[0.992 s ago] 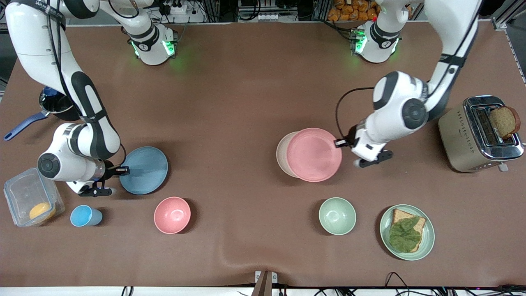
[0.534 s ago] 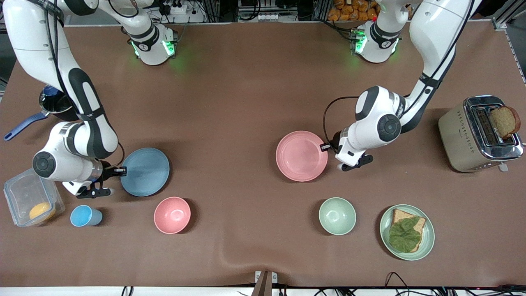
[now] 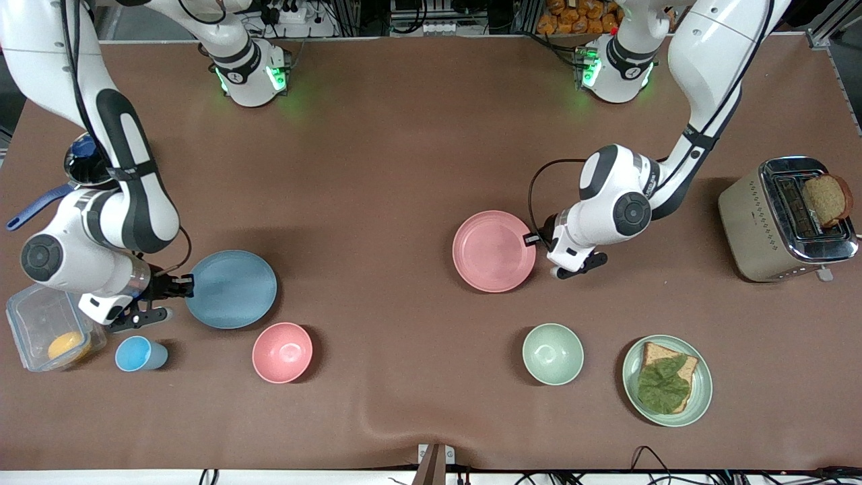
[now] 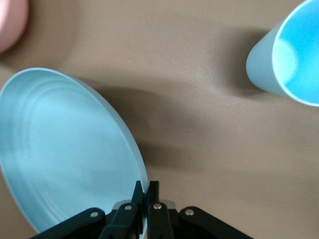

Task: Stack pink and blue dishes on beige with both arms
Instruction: 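Release the pink plate with the left gripper while the right gripper lifts blue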

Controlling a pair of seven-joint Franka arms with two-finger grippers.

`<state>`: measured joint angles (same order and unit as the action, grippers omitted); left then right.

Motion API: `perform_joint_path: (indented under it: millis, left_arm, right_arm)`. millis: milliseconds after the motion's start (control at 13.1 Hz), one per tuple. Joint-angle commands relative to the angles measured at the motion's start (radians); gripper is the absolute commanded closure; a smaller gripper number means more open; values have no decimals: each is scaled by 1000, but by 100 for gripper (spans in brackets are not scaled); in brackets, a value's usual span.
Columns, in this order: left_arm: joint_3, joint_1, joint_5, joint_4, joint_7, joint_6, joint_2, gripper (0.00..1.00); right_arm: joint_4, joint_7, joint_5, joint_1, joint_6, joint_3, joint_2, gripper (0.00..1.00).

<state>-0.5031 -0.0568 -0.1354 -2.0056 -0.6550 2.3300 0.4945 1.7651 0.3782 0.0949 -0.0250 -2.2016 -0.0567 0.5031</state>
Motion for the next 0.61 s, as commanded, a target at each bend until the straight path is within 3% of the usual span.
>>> perform_joint_path:
  millis: [0,76,153,305,534]
  left_arm:
    - [2,5,28,-7,-38,5,-10,85]
    - [2,5,33,-2,-37,3,-10,10]
    - [2,5,58,5,-37,3,-14,0]
    - [3,-14,77,45,-37,-35,-71,0]
    - [3,-133,176,158,-29,-221,-209,0]
  right_arm:
    - [-7,7,11,0,89,40,-70,100]
    - [-10,4,14,2,115,44,-84,100]
    - [-10,-4,34,8,135,46,-95,100]
    - [-12,-4,94,25,160,46,-101,100]
    - [-10,-73,131,88,163,46,-101,100]
